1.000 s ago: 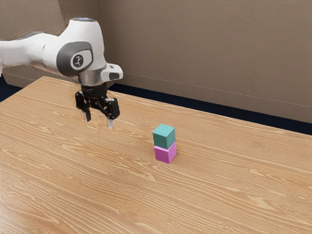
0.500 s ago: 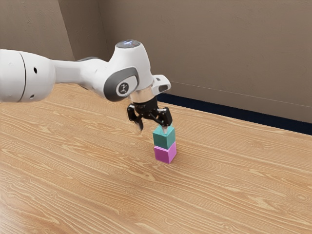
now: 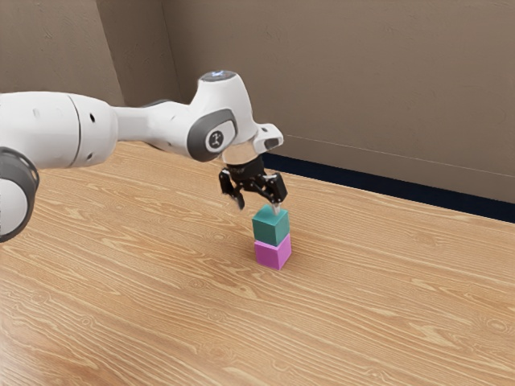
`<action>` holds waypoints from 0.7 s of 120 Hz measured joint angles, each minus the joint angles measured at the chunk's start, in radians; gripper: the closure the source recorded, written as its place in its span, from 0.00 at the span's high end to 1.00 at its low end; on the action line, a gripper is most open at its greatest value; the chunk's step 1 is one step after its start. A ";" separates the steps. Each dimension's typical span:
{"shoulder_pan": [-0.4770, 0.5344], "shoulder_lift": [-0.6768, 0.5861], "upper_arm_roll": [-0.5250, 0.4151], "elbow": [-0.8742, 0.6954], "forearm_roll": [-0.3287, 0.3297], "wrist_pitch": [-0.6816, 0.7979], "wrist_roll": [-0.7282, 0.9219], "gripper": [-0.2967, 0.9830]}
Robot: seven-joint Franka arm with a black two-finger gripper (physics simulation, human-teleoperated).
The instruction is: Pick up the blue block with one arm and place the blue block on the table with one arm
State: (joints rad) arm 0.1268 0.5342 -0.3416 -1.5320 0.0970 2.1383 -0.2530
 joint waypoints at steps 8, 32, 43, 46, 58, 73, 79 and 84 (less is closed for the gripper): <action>-0.004 0.010 0.000 0.011 0.000 -0.008 0.024 0.77; -0.007 0.044 -0.001 0.029 -0.001 -0.023 0.087 0.77; -0.013 0.058 -0.002 0.035 -0.002 -0.027 0.110 0.77; -0.016 0.061 -0.002 0.036 -0.002 -0.027 0.115 0.77; -0.030 0.064 -0.001 0.039 -0.002 -0.029 0.135 0.77; -0.031 0.068 0.007 0.042 -0.001 -0.031 0.155 0.77; -0.031 0.071 0.015 0.042 0.001 -0.031 0.162 0.77; -0.031 0.072 0.020 0.042 0.001 -0.031 0.167 0.77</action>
State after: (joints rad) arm 0.0953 0.6059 -0.3214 -1.4900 0.0981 2.1071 -0.0856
